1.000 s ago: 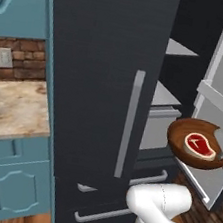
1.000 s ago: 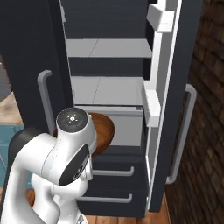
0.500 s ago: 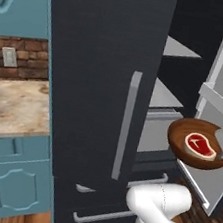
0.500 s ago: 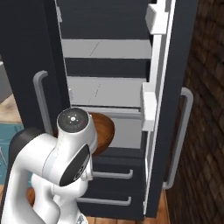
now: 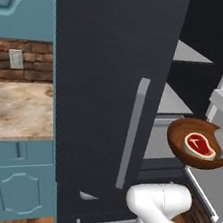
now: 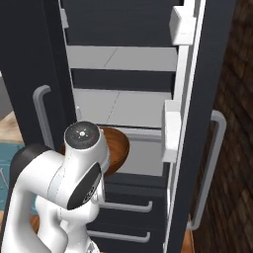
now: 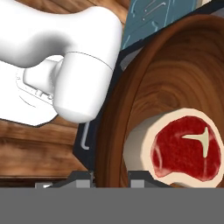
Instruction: Place one of the steaks on the plate and the other in the bowl. Then place the bowl in the fridge.
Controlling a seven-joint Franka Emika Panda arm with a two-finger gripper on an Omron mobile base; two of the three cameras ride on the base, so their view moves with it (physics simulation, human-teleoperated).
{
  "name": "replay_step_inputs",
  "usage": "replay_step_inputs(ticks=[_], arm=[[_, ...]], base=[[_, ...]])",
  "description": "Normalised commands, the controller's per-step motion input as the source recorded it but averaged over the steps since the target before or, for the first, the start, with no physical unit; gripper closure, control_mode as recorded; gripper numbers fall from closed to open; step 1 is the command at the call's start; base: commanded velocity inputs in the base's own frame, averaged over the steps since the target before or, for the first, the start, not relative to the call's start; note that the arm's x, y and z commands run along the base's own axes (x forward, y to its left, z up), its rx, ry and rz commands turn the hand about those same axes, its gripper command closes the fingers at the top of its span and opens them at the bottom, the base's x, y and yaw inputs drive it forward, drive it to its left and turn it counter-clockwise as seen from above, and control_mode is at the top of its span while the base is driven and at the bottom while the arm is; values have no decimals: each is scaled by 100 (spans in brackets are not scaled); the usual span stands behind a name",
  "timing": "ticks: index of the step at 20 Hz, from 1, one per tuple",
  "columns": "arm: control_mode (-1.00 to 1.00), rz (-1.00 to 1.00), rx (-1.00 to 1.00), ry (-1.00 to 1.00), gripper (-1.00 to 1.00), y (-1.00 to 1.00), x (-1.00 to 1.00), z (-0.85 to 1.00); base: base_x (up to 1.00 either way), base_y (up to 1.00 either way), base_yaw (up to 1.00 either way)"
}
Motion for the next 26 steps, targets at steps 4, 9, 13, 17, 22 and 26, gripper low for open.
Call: replay_step_inputs(ticks=[4,9,13,17,22,26], arm=[[100,0,0,0,100,0,0,0],[100,0,0,0,100,0,0,0],[100,0,0,0,100,0,0,0],[100,0,0,0,100,0,0,0],[100,0,0,0,100,0,0,0],[100,0,0,0,100,0,0,0]], base=[[22,-25,10],[28,-20,10],[31,-20,11],[25,-28,10],[21,-26,9],[23,-25,9]])
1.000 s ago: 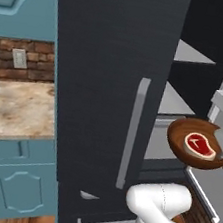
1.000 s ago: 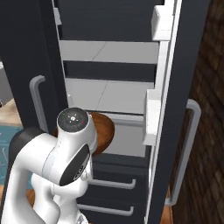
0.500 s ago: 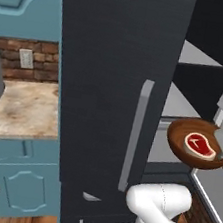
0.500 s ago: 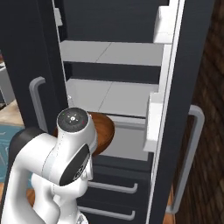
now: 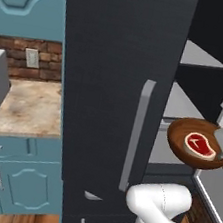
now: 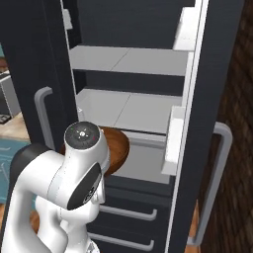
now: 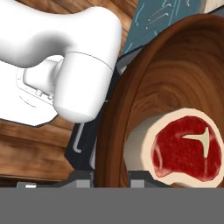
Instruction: Place one of the steaks on the plate and the other in the bowl. Then place the bowl in the fridge.
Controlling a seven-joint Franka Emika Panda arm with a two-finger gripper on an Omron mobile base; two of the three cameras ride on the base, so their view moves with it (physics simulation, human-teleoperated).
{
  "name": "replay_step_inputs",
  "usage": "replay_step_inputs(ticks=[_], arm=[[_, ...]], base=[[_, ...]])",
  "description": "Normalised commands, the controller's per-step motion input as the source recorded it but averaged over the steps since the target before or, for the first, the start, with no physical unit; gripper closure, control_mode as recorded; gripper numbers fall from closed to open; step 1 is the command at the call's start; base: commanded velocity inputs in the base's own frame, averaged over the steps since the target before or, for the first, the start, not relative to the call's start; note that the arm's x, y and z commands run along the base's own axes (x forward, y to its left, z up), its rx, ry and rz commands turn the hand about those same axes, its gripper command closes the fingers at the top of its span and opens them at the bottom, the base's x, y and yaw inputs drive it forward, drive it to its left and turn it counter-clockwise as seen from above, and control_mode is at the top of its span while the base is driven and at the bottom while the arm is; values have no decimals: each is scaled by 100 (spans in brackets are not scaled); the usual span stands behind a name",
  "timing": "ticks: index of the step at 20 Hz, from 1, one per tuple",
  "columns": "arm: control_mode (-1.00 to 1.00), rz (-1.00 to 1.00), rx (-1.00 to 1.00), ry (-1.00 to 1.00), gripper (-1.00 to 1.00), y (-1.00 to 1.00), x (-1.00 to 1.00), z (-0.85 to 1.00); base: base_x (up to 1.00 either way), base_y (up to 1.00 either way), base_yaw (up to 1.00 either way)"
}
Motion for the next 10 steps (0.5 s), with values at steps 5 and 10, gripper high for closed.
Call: replay_step_inputs(ticks=[5,10], arm=[[100,0,0,0,100,0,0,0],[100,0,0,0,100,0,0,0]], base=[[19,-29,9],[14,-32,9]])
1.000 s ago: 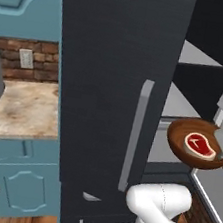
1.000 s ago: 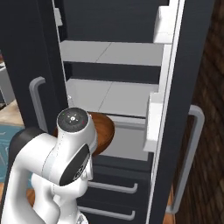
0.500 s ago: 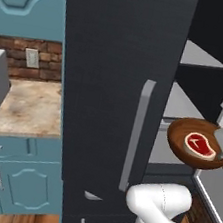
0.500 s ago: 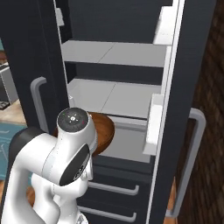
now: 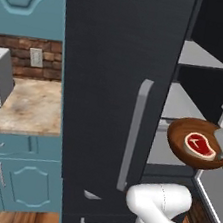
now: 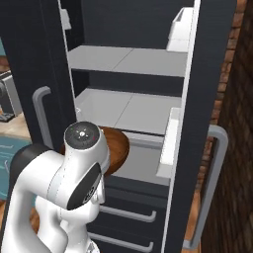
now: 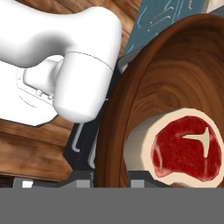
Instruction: Place one of the steaks on the plate and the other in the bowl. Then place the bowl in the fridge.
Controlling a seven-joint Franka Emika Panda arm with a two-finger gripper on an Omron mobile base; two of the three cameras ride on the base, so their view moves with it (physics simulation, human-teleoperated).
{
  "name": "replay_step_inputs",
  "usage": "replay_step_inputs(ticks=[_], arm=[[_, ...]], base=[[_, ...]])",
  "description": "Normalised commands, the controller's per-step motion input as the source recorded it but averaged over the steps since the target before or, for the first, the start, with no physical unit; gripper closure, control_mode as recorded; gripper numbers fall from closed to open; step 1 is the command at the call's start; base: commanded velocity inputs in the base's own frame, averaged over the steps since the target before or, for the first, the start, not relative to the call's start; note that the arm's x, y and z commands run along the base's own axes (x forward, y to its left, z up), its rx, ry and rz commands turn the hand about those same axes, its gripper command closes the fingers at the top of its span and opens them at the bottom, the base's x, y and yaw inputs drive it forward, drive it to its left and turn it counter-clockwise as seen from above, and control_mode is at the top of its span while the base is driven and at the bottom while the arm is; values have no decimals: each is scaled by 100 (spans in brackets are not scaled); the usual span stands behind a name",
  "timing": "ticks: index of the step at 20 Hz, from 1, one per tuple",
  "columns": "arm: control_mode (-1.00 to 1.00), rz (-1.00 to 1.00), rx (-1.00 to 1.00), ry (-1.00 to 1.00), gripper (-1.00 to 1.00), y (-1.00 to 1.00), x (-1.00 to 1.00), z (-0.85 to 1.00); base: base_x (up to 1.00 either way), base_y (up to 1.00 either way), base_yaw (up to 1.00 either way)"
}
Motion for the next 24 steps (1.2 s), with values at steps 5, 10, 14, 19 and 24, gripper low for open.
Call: replay_step_inputs(ticks=[5,10,14,19,24], arm=[[100,0,0,0,100,0,0,0],[100,0,0,0,100,0,0,0],[100,0,0,0,100,0,0,0],[100,0,0,0,100,0,0,0],[-100,-3,0,0,100,0,0,0]], base=[[15,-28,9],[26,-3,4],[15,0,0],[1,0,0],[0,0,0]])
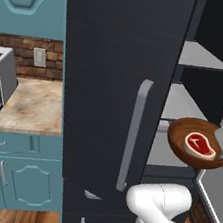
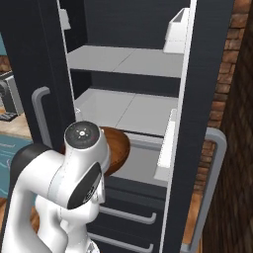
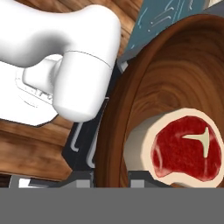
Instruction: Place one of the steaks on the plate and the other in the bowl. Then place the bowl in the fridge.
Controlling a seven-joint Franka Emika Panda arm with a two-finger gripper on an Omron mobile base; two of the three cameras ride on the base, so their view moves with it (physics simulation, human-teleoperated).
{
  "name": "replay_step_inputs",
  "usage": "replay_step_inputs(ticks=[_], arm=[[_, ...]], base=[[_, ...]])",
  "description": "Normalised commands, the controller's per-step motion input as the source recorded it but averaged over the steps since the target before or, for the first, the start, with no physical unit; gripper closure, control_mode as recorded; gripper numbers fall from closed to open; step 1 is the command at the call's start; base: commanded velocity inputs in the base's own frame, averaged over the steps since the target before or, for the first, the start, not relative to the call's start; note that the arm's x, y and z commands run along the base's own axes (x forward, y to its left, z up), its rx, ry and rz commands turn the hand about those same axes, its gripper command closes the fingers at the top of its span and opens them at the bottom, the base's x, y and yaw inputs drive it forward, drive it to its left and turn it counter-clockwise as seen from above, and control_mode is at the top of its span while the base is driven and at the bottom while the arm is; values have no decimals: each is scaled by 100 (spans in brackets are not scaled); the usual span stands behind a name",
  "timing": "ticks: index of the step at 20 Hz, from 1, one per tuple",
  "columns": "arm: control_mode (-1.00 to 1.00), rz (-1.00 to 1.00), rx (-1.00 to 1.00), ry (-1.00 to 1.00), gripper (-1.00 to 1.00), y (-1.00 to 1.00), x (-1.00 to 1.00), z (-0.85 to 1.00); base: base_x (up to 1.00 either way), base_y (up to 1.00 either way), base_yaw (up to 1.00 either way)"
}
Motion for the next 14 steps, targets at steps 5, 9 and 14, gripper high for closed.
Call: replay_step_inputs(ticks=[5,9,14], arm=[[-100,-11,0,0,100,0,0,0],[-100,-17,0,0,100,0,0,0],[-100,-18,0,0,100,0,20,0]], base=[[0,0,0],[0,0,0],[0,0,0]])
